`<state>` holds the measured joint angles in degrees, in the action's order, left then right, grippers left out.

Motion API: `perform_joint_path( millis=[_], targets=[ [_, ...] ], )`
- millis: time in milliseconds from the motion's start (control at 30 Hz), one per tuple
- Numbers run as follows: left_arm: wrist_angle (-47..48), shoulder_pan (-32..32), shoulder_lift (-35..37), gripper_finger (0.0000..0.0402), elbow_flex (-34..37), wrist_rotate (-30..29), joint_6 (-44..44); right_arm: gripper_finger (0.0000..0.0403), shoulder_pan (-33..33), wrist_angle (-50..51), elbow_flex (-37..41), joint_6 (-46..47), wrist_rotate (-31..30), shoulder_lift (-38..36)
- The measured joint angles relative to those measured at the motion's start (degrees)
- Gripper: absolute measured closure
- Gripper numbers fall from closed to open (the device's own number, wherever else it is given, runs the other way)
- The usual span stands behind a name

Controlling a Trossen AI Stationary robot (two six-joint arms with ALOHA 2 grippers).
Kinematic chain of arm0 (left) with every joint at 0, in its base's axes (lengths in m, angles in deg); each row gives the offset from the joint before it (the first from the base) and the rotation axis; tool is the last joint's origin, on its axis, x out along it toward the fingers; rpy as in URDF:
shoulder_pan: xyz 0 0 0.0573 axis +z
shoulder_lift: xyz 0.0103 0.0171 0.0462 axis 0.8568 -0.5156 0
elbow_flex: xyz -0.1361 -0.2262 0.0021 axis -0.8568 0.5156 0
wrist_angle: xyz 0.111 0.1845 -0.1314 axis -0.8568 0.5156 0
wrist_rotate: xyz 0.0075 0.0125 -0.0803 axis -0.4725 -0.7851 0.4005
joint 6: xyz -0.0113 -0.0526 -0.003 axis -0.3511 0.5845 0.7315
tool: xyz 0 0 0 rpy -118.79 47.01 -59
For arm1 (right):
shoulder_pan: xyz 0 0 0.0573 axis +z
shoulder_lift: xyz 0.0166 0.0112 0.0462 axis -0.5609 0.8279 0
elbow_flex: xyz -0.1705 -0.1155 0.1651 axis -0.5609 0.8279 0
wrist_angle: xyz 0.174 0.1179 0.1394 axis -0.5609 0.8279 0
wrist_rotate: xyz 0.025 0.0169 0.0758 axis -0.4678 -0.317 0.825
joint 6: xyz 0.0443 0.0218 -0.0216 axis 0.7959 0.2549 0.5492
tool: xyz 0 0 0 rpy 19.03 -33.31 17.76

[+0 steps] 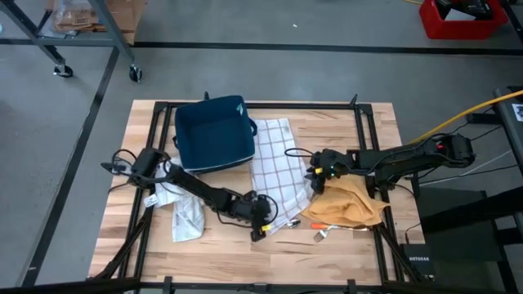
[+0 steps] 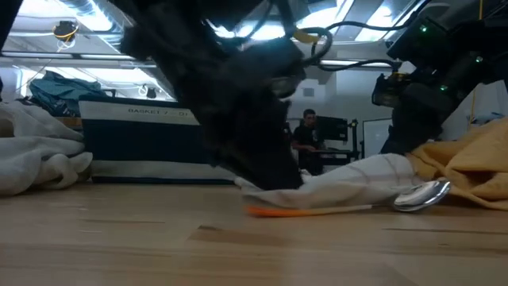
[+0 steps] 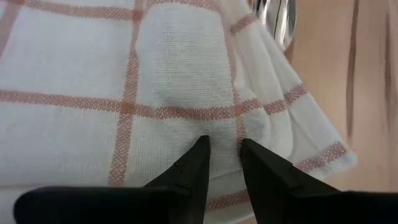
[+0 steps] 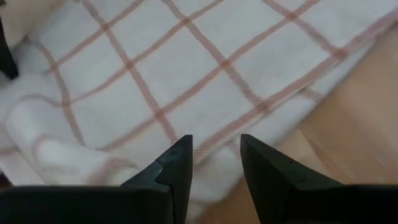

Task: Fold towel
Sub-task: Fold the right white patterned towel

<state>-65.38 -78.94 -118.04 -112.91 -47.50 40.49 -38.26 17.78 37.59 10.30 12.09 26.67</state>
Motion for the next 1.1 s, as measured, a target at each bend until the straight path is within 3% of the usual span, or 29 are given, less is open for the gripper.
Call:
perform_joint_path(
  millis=[433, 633, 867, 1100],
  targets=[
    [19.98, -3.47, 7.15, 0.0314, 0.26, 0.45, -1.00, 0.0265, 0.75, 0.00, -3.10, 2.11, 16.19, -0.02],
    [25.80, -3.84, 9.98, 0.0314, 0.44, 0.49, 1.28, 0.0265, 8.09, -0.28, -9.99, 2.06, 11.09, -0.02],
    [21.24, -4.03, 13.28, 0.0314, 0.51, 0.23, -0.79, 0.0265, 18.80, -0.15, -15.13, 2.05, 1.49, -0.02],
    [18.86, -4.40, 15.40, 0.0314, 0.37, -0.72, -6.62, 0.0265, 26.05, -0.08, -16.06, 4.72, -1.08, 0.16]
  ],
)
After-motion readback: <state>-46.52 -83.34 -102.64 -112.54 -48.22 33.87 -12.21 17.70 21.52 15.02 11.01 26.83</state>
